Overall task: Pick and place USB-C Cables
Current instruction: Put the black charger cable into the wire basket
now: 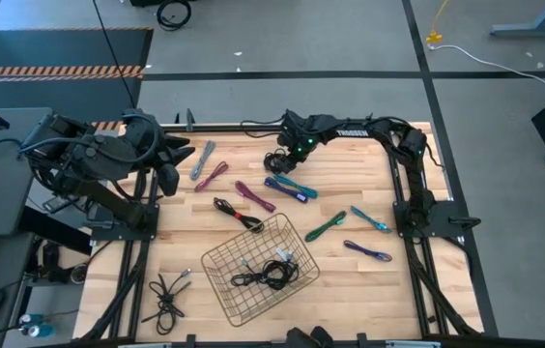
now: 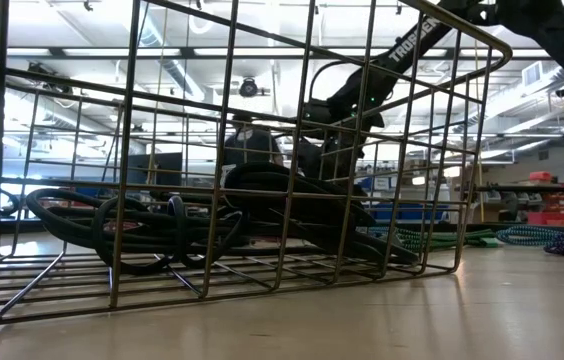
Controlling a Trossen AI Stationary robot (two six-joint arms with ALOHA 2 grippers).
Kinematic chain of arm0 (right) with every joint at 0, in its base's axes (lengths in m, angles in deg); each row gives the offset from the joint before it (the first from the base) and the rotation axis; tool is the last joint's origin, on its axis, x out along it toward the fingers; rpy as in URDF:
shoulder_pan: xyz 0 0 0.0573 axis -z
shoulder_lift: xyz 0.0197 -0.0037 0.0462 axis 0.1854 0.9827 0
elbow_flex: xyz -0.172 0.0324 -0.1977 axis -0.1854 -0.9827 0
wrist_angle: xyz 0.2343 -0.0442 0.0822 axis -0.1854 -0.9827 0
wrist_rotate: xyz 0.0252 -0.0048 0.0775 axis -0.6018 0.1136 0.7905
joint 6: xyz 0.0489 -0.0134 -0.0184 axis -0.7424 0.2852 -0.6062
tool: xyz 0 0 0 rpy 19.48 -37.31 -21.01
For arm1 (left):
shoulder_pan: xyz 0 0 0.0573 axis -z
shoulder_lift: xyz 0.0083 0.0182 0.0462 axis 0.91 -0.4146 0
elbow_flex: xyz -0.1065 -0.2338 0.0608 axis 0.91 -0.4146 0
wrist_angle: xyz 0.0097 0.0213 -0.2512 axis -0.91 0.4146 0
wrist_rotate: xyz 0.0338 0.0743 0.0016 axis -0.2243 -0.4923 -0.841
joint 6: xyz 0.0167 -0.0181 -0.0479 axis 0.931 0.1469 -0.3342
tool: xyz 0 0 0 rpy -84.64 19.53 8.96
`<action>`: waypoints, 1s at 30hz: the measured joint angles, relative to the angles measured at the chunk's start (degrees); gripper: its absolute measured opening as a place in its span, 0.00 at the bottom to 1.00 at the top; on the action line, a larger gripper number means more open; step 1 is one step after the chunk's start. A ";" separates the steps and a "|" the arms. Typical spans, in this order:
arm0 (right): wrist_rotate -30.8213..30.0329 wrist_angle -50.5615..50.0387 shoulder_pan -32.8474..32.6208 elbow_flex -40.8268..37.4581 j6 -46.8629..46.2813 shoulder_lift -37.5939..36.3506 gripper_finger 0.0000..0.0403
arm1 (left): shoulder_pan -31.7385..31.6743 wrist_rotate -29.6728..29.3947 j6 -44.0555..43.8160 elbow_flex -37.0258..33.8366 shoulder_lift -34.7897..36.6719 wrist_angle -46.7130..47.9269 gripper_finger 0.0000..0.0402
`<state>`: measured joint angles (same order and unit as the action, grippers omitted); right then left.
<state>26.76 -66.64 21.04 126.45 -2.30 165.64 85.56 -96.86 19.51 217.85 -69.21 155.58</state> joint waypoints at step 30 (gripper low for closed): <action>0.65 5.53 1.79 0.00 -4.49 0.00 0.35 | 0.00 0.00 0.07 0.00 0.00 0.00 0.28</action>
<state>27.41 -61.11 22.83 126.45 -6.80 165.64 85.56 -96.86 19.58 217.85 -69.21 155.58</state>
